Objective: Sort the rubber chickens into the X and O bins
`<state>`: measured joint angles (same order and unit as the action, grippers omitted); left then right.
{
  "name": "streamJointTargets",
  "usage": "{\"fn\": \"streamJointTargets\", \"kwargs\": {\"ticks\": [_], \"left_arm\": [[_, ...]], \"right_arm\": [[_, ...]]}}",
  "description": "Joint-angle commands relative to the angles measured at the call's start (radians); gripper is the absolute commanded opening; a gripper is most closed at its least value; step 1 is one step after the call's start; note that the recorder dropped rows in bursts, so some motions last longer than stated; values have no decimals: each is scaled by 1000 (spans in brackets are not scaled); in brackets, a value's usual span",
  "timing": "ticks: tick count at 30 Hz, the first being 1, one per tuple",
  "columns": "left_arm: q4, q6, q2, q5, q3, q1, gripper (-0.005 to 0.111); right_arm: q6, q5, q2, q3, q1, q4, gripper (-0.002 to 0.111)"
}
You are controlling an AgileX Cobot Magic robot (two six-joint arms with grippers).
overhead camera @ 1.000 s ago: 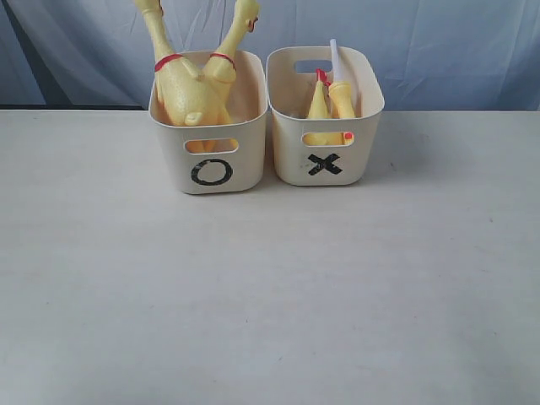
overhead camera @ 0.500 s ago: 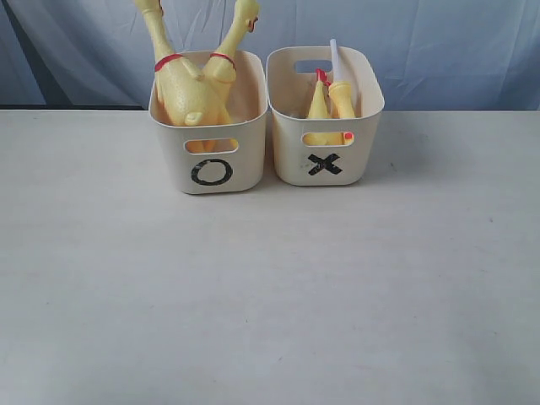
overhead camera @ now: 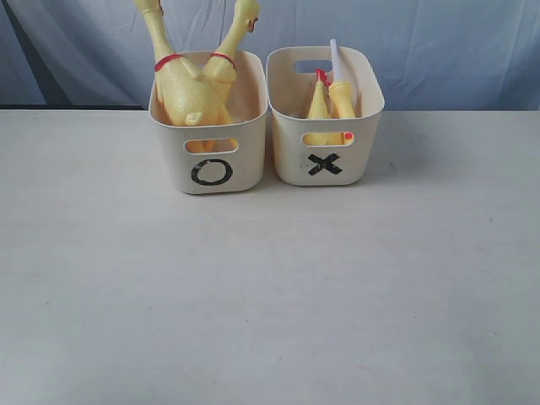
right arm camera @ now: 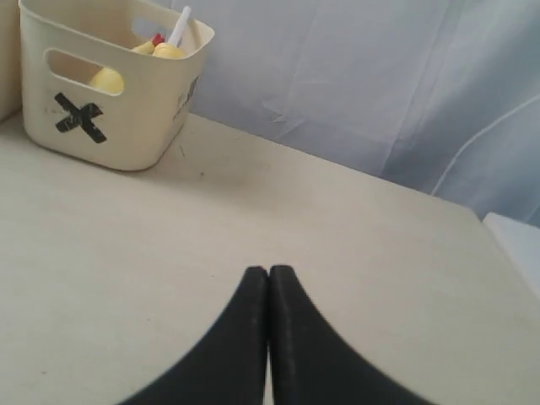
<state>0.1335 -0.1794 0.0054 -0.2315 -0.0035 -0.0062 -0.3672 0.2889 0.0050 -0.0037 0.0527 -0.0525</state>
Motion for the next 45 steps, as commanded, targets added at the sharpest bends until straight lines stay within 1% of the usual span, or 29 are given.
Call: {"fn": "streamJointTargets", "kwargs": {"ticks": [1, 24, 26, 29, 30, 45], "left_arm": [[1, 2, -5, 6, 4, -6, 0], [1, 5, -5, -3, 4, -6, 0], [8, 22, -5, -5, 4, -6, 0], [8, 143, -5, -8, 4, -6, 0], [8, 158, -5, -8, 4, -6, 0], [5, 158, -5, -8, 4, -6, 0]], "right_arm": [[179, -10, -5, 4, -5, -5, -1], [189, 7, -5, 4, -5, -5, -1], [189, 7, -5, 4, -5, -5, -1], [189, 7, -5, 4, -5, -5, -1], [189, 7, -5, 4, -5, -5, -1], [189, 7, -5, 4, -5, -5, -1]]}}
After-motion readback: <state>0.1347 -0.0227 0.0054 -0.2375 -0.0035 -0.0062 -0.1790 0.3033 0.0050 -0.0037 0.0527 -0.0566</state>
